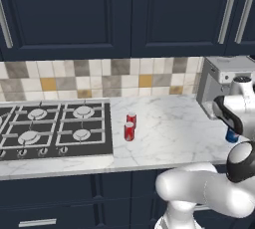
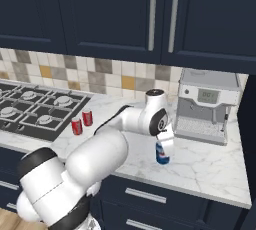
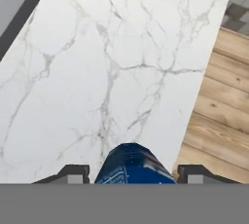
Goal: Four empty soda cans are scattered around the kitchen. Gather all the cans and cluster them next to the stove for recycling.
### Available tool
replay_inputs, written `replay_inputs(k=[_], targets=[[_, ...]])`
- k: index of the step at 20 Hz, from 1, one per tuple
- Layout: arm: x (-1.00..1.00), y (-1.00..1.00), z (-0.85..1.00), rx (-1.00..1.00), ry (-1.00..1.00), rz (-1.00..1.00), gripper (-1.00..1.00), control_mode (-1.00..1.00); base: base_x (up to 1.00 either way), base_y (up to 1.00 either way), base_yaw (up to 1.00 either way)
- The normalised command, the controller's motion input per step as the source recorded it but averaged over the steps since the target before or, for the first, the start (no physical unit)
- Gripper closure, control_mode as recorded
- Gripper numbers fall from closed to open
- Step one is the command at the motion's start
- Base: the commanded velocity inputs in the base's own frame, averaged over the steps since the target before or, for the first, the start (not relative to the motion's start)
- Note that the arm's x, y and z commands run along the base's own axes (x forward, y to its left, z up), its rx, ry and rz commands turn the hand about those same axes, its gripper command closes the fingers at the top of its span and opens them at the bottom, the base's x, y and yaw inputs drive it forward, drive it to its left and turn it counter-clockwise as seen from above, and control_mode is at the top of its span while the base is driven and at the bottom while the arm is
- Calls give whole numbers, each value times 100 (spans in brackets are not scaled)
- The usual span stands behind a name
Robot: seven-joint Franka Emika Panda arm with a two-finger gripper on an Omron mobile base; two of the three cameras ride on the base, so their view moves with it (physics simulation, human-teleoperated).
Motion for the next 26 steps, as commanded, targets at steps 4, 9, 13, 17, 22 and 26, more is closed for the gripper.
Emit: replay_inputs(k=[4, 9, 13, 17, 22, 26], targets=[[0, 60, 21, 0, 0, 10, 100, -100, 0, 0, 0], [0, 59, 20, 0, 0, 12, 100, -100, 0, 0, 0], [0, 62, 18, 0, 0, 11, 100, -100, 0, 0, 0], [1, 60, 16, 0, 0, 9, 100, -100, 0, 0, 0], [3, 58, 11, 0, 0, 10, 100, -100, 0, 0, 0], [8, 55, 5, 0, 0, 10, 100, -100, 0, 0, 0]])
